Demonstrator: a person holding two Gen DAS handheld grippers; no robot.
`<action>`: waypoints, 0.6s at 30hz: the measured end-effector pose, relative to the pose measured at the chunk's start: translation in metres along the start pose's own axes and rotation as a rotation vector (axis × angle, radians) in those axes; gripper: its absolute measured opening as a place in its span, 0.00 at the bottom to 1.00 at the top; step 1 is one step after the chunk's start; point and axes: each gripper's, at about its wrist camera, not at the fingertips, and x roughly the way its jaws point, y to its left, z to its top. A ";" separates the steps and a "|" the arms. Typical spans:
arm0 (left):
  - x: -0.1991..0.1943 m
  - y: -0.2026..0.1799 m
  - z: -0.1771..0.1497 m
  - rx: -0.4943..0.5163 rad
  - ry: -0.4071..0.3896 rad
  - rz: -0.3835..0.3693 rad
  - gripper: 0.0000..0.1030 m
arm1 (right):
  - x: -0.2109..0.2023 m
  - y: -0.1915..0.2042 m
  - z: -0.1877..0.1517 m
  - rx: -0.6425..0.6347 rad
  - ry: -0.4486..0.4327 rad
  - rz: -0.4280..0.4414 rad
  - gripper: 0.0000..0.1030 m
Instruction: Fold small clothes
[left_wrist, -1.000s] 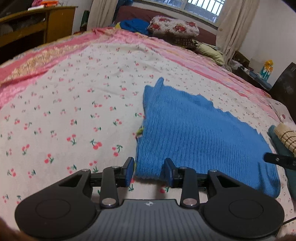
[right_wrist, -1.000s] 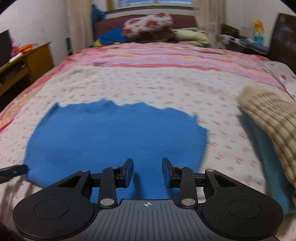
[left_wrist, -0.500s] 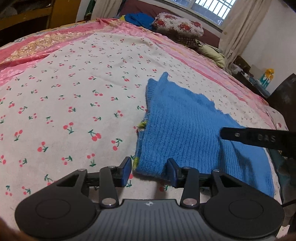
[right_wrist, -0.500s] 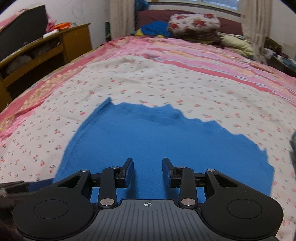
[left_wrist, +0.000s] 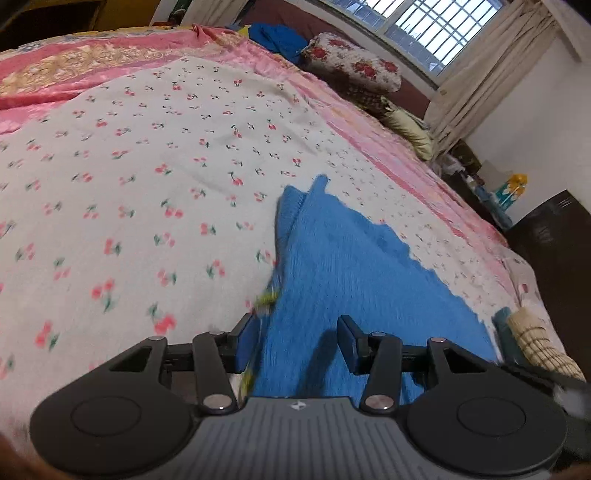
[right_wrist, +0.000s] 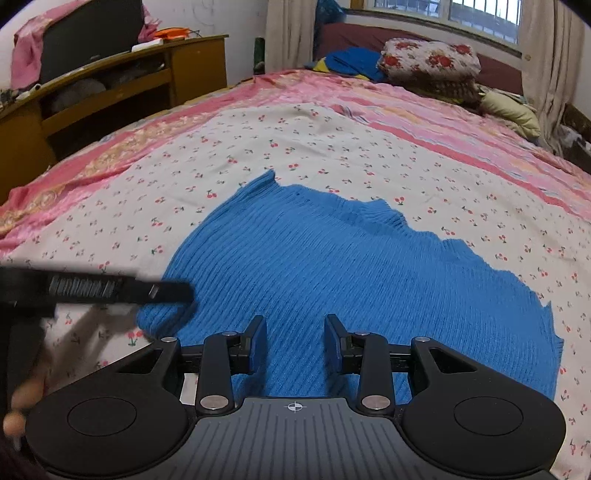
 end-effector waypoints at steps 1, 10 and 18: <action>0.006 0.003 0.004 -0.014 0.008 -0.003 0.50 | -0.001 -0.002 0.000 0.012 -0.002 0.001 0.33; 0.026 0.007 0.020 -0.022 0.044 -0.169 0.53 | 0.000 -0.021 -0.001 0.076 -0.026 0.010 0.33; 0.036 0.002 0.025 -0.054 0.063 -0.195 0.43 | 0.002 -0.041 -0.004 0.134 -0.036 0.010 0.33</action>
